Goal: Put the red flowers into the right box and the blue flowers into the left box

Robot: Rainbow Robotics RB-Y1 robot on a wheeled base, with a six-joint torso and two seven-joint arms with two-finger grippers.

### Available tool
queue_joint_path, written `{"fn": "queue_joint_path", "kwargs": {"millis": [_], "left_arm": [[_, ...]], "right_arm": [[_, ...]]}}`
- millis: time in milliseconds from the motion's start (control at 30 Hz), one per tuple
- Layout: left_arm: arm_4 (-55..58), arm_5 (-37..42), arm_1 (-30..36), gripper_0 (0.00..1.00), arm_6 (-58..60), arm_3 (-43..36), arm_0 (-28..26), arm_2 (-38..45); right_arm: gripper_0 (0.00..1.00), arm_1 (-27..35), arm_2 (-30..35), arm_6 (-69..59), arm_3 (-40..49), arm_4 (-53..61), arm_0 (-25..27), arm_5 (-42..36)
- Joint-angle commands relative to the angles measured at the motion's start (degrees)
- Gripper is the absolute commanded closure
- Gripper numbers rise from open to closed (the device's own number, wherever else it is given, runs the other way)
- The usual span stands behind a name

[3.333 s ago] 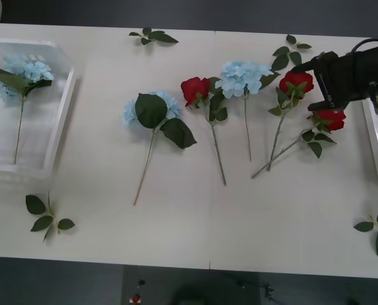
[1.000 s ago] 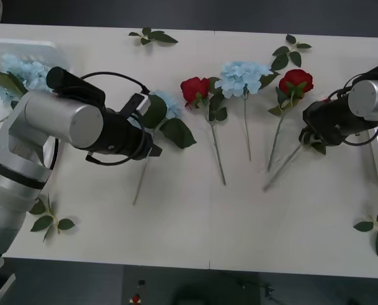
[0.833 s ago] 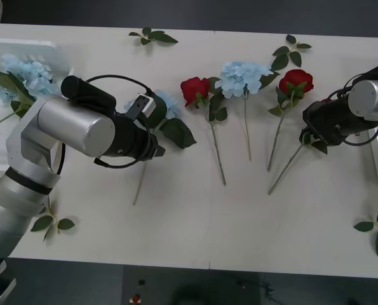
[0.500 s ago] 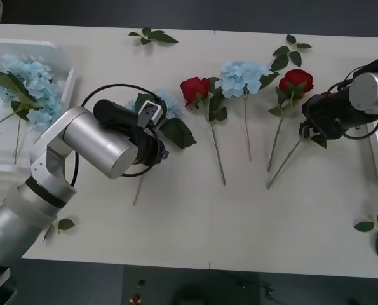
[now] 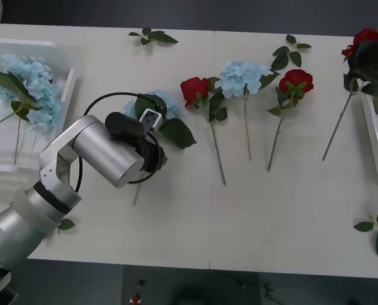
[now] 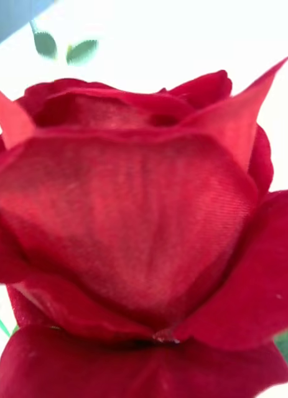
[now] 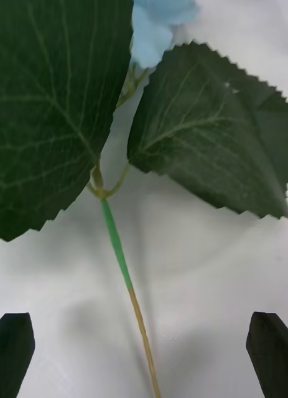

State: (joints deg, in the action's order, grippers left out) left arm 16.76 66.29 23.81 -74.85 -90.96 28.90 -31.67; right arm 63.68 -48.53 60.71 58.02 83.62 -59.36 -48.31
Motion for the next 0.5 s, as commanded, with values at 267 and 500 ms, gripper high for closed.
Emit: {"fn": "queue_joint_path", "kwargs": {"millis": [267,500], "left_arm": [[3.36,0.16,0.54,0.11,1.19,2.37,0.19,-0.77],[3.72,1.83,0.63,0.46,1.19,2.37,0.10,-0.77]], "right_arm": [[1.00,9.00,-0.77,14.08,-1.94,-3.38,-3.22,0.06],[1.00,10.94,-0.77,17.86,-6.43,-6.10,-3.22,0.15]]}}
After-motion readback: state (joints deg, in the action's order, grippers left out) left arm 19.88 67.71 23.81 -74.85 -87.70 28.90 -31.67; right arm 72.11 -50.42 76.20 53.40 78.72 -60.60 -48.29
